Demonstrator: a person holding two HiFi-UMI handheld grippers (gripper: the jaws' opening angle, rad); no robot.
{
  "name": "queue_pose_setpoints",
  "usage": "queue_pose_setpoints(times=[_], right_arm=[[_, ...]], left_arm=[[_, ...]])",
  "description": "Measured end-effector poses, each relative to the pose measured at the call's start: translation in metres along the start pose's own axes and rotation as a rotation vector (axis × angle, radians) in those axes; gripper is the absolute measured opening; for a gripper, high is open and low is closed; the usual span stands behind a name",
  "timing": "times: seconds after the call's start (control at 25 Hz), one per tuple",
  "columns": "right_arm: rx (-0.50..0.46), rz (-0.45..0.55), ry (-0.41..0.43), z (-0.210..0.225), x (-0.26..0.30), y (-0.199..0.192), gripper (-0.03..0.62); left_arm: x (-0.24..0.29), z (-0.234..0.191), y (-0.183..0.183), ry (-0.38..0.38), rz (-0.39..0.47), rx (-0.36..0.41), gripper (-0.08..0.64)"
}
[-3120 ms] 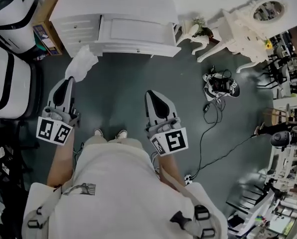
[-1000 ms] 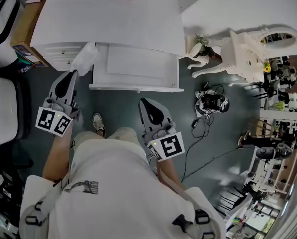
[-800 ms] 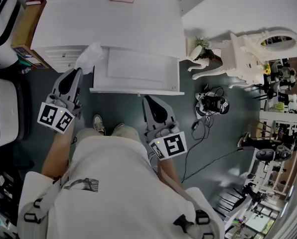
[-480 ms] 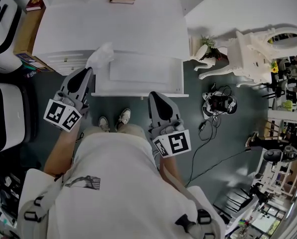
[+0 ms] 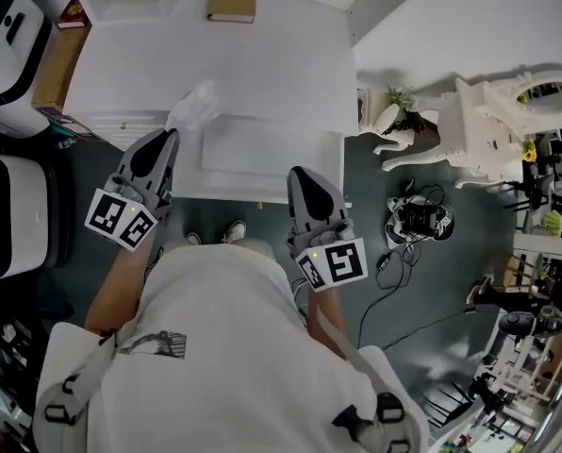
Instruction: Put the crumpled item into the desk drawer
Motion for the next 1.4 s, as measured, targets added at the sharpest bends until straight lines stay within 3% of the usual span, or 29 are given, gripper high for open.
queue_pose_setpoints(times=[0.36, 0.72, 0.84, 1.16, 1.4], right_arm=[[0.038, -0.002, 0.053, 0.027, 0.009, -0.023, 0.009], [0.094, -0.058, 0.073, 0.033, -0.006, -0.061, 0.009], [0.101, -0.067, 0.074, 0.032, -0.011, -0.070, 0.009], [0.091, -0.117, 0.067, 0.031, -0.021, -0.085, 0.009], [0.100, -0.169, 0.076, 0.028, -0.026, -0.105, 0.009]], left_arm=[[0.021, -0.001, -0.024, 0.052, -0.066, -0.035, 0.016], [0.045, -0.023, -0.081, 0.079, -0.180, -0.131, 0.017], [0.055, -0.037, -0.105, 0.100, -0.244, -0.199, 0.017], [0.075, -0.085, -0.173, 0.180, -0.445, -0.213, 0.015], [0.083, -0.117, -0.209, 0.208, -0.548, -0.245, 0.015]])
Point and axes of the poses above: the fingertips, and each gripper's own axes: x forward along the fingers, z to its right, y out of its top, the point moved 10 cm from there along -x, backward along the fingers, and after that the axes turned 15 degrees about -x, right-handed, at the moved point
